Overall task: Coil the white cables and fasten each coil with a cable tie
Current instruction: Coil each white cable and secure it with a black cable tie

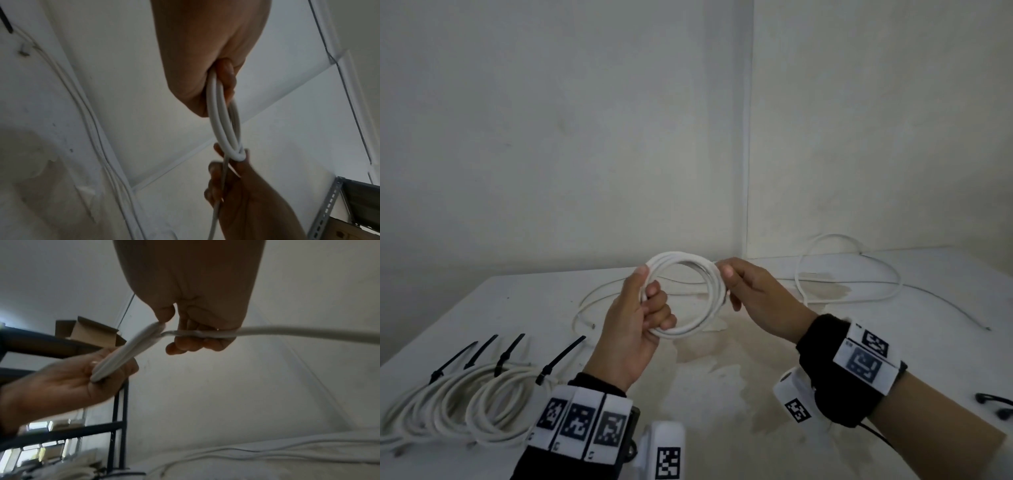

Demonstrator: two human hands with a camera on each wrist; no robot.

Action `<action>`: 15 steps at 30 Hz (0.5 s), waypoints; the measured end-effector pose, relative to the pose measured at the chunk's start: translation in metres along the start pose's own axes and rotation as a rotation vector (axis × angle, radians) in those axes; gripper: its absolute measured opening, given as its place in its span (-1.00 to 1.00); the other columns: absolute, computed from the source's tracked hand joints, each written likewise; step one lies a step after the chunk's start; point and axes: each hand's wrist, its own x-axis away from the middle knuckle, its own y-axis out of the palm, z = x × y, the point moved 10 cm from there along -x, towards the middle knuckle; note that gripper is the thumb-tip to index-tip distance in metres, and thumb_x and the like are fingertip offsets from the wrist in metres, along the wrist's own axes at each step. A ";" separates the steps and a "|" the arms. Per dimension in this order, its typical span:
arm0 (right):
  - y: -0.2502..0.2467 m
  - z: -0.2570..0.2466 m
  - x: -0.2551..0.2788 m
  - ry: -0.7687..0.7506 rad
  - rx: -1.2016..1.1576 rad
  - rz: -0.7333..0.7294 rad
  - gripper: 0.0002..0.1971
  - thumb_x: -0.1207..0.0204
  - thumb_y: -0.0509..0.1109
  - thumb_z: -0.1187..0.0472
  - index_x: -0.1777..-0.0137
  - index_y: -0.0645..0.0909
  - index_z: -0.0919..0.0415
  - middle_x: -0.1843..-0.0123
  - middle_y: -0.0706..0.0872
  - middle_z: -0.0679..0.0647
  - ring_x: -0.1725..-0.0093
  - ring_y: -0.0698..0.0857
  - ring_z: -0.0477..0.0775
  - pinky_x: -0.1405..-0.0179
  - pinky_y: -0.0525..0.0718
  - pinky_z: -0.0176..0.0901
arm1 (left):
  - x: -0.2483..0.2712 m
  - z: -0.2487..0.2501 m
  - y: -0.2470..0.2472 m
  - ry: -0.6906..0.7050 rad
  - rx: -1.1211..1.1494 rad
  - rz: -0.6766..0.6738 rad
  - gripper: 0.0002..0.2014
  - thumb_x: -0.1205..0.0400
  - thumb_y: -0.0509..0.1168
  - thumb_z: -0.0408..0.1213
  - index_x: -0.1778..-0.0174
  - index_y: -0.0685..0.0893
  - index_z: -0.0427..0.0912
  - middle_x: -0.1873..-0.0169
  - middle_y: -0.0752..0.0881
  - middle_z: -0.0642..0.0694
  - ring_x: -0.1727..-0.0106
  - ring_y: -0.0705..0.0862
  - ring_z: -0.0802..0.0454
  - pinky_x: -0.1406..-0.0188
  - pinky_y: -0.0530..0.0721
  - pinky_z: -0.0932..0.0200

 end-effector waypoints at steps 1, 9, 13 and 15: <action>-0.002 0.007 0.003 -0.010 0.066 0.006 -0.80 -0.69 0.06 0.18 0.00 0.53 0.11 0.34 0.55 -0.10 0.38 0.46 -0.20 0.28 0.45 -0.37 | -0.001 0.004 -0.005 0.016 0.020 0.015 -0.61 -0.69 0.04 -0.09 0.46 0.31 -0.13 0.76 0.23 0.11 0.80 0.17 0.24 0.75 0.30 0.41; -0.033 0.052 0.018 0.040 0.300 0.107 -0.85 -0.65 0.16 0.29 0.06 0.40 0.00 0.37 0.47 -0.08 0.43 0.42 -0.15 0.37 0.36 -0.35 | -0.006 0.052 -0.052 0.220 0.151 0.208 -0.61 -0.68 0.07 -0.04 0.46 0.30 -0.07 0.79 0.25 0.10 0.78 0.21 0.18 0.72 0.33 0.40; -0.018 0.042 0.021 -0.119 0.501 0.110 -0.83 -0.63 0.20 0.27 -0.07 0.61 0.29 0.23 0.65 0.01 0.23 0.60 -0.01 0.15 0.45 -0.33 | -0.003 0.060 -0.060 0.322 0.059 0.300 -0.64 -0.68 0.12 -0.05 0.43 0.33 -0.06 0.72 0.27 0.11 0.71 0.23 0.18 0.65 0.39 0.37; -0.001 0.026 0.026 -0.272 0.605 0.111 -0.75 -0.56 0.20 0.21 0.02 0.65 0.35 0.23 0.70 0.17 0.19 0.59 0.04 0.17 0.45 -0.30 | -0.002 0.060 -0.063 0.357 0.000 0.339 -0.65 -0.68 0.13 -0.06 0.43 0.33 -0.06 0.69 0.27 0.11 0.67 0.23 0.19 0.59 0.40 0.33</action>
